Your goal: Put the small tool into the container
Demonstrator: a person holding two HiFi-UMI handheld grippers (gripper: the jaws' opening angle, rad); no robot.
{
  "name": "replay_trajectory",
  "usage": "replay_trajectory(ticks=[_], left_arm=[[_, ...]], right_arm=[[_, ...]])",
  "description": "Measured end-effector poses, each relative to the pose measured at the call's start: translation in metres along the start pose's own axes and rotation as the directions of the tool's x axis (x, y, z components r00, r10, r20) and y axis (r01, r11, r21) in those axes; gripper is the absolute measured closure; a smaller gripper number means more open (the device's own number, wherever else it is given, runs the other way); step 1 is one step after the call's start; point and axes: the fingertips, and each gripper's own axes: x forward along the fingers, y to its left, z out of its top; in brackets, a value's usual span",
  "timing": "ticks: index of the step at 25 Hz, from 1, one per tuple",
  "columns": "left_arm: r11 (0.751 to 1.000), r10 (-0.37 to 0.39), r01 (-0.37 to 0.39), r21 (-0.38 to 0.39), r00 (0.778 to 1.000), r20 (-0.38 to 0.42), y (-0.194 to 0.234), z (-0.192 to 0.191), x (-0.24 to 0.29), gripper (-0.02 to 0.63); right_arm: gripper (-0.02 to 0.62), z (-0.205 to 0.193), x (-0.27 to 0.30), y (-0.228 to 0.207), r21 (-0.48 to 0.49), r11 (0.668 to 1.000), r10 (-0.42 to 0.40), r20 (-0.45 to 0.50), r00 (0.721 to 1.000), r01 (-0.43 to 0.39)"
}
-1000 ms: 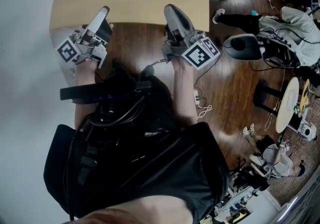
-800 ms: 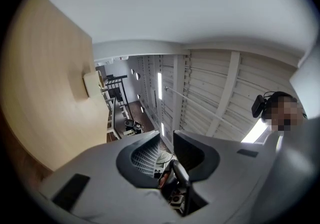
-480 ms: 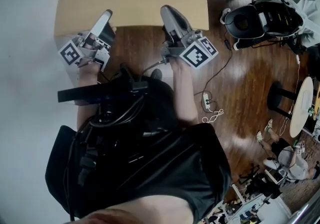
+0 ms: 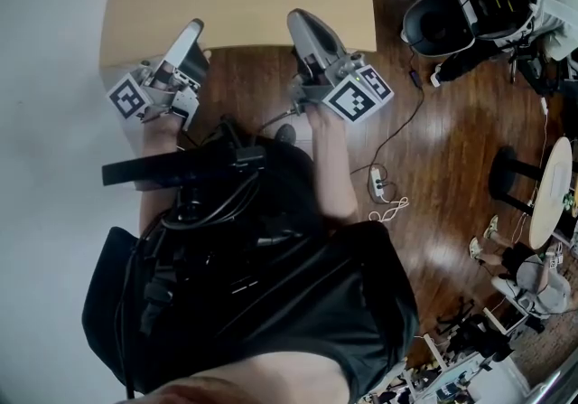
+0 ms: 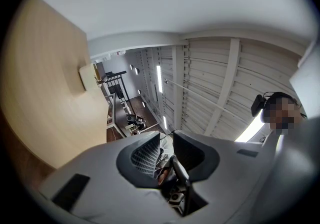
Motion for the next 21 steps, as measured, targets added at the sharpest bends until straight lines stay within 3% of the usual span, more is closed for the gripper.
replay_trajectory(ticks=[21], left_arm=[[1.0, 0.015, -0.015, -0.011, 1.0, 0.001, -0.0027, -0.0009, 0.0012, 0.535]], right_arm=[[0.596, -0.0006, 0.0008, 0.0048, 0.01, 1.0, 0.001, -0.025, 1.0, -0.001]])
